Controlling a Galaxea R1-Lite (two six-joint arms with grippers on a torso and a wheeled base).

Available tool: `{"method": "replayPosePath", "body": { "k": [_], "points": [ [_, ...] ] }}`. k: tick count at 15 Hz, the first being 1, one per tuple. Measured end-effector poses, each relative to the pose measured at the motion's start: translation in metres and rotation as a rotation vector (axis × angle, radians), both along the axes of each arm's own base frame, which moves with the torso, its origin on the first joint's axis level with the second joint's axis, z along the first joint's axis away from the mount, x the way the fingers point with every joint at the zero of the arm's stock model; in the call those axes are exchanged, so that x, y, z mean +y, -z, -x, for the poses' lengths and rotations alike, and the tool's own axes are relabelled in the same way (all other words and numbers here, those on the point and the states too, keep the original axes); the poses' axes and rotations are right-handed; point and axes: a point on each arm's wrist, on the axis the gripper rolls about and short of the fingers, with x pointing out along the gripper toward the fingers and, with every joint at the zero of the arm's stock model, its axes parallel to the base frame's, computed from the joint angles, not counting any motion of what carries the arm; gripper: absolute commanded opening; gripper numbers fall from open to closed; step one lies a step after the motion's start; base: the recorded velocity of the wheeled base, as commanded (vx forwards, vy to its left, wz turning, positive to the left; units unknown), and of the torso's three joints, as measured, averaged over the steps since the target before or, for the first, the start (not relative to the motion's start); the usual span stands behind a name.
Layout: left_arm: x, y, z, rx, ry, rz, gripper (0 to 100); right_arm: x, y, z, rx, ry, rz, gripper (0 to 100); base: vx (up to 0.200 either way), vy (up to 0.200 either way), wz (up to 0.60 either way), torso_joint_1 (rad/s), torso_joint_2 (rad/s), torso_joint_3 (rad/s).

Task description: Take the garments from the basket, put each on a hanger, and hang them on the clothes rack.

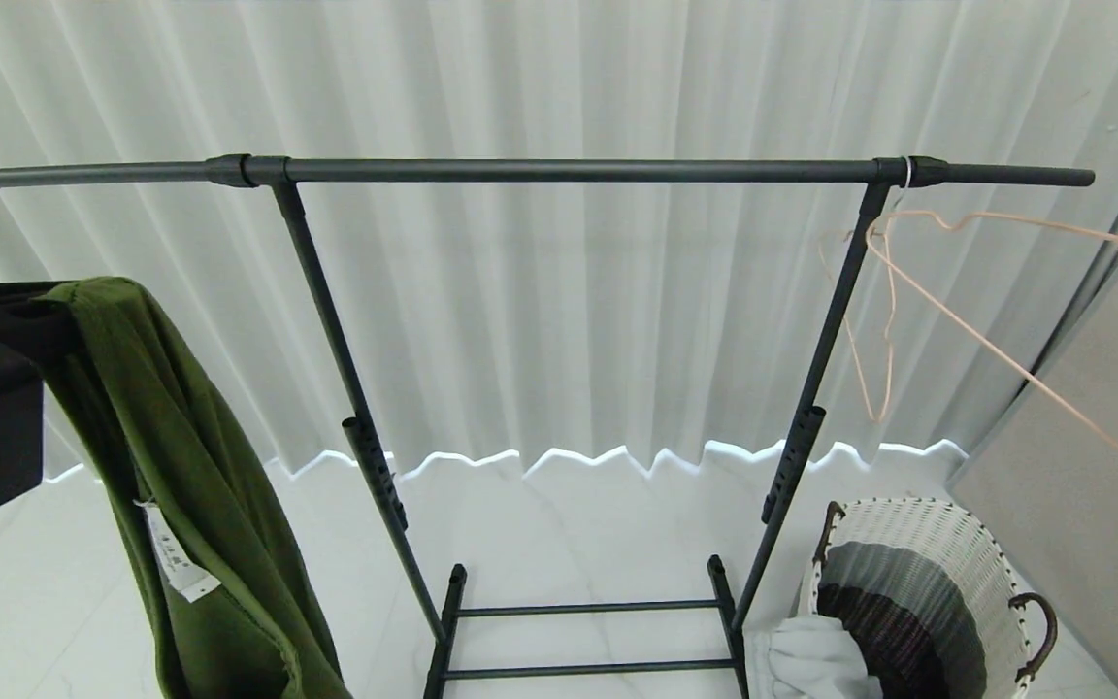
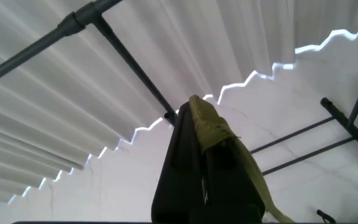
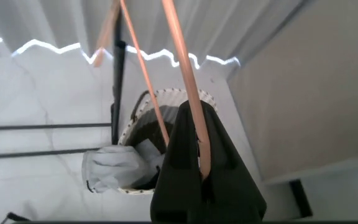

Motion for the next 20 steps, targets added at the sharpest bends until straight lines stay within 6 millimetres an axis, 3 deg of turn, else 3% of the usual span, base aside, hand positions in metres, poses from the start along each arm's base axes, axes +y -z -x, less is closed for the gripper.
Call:
{"method": "replayPosePath", "body": {
  "k": [3, 8, 13, 16, 20],
  "points": [
    [-0.001, 0.005, -0.002, 0.007, -0.007, -0.006, 0, 0.017, -0.002, 0.009, -0.009, -0.136, 0.003, 0, 0.000, 0.000, 0.00, 0.000, 0.00, 0.000],
    [-0.004, 0.014, -0.011, 0.021, -0.071, -0.039, 0, 0.072, 0.001, 0.025, 0.031, -0.498, -0.049, 0, 0.000, 0.000, 0.00, 0.000, 0.00, 0.000],
    [-0.015, 0.009, -0.036, 0.029, -0.188, -0.027, 0, 0.123, 0.006, 0.055, 0.127, -0.780, -0.157, 0, 0.000, 0.000, 0.00, 0.000, 0.00, 0.000],
    [-0.028, 0.003, -0.057, 0.040, -0.228, 0.077, 0, 0.141, 0.007, 0.074, 0.172, -0.890, -0.189, 0, 0.000, 0.000, 0.00, 0.000, 0.00, 0.000],
    [-0.044, -0.002, -0.079, 0.045, -0.246, 0.133, 0, 0.156, 0.002, 0.078, 0.178, -0.934, -0.200, 0, 0.000, 0.000, 0.00, 0.000, 0.00, 0.000]
  ]
}}
